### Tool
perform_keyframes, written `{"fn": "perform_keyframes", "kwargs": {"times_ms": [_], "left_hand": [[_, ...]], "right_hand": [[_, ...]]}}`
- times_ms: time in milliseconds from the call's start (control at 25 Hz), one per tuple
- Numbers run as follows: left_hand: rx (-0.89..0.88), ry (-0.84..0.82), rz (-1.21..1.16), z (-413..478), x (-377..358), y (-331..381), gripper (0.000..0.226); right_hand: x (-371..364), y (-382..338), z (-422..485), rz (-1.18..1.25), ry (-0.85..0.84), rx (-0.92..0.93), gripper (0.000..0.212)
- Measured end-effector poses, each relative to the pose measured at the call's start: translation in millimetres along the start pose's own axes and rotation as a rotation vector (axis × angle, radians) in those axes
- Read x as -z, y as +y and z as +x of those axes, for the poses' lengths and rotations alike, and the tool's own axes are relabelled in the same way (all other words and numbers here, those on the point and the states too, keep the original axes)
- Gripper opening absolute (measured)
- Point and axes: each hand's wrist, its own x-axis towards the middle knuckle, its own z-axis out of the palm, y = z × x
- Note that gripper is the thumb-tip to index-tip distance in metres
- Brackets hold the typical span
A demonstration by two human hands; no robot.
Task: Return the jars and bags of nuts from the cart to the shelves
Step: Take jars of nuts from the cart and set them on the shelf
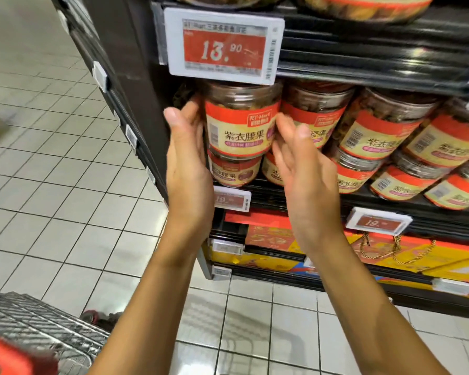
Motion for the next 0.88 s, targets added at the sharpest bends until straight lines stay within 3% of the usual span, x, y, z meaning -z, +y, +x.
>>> {"fn": "perform_keyframes", "kwargs": {"times_ms": [160, 320, 560, 760, 880], "left_hand": [[0.04, -0.092, 0.204, 13.3, 8.6, -10.8, 0.047], [0.019, -0.036, 0.277, -2.9, 21.3, -20.3, 0.064], [0.057, -0.049, 0.228, -11.9, 17.6, -27.7, 0.06], [0.014, -0.056, 0.277, -11.5, 20.3, -28.4, 0.052], [0.059, 0.055, 0.315, -27.2, 22.9, -16.2, 0.038]], "right_hand": [[-2.9, 15.7, 11.7, -0.237, -0.01, -0.03, 0.061], [-1.1, 19.4, 5.8, -0.145, 0.081, -0.012, 0.038], [-3.5, 25.1, 9.6, -0.139, 0.087, -0.031, 0.058], [-4.1, 27.7, 9.6, -0.109, 0.091, -0.049, 0.048], [7.9, 20.4, -2.9, -0.158, 0.097, -0.075, 0.045]]}}
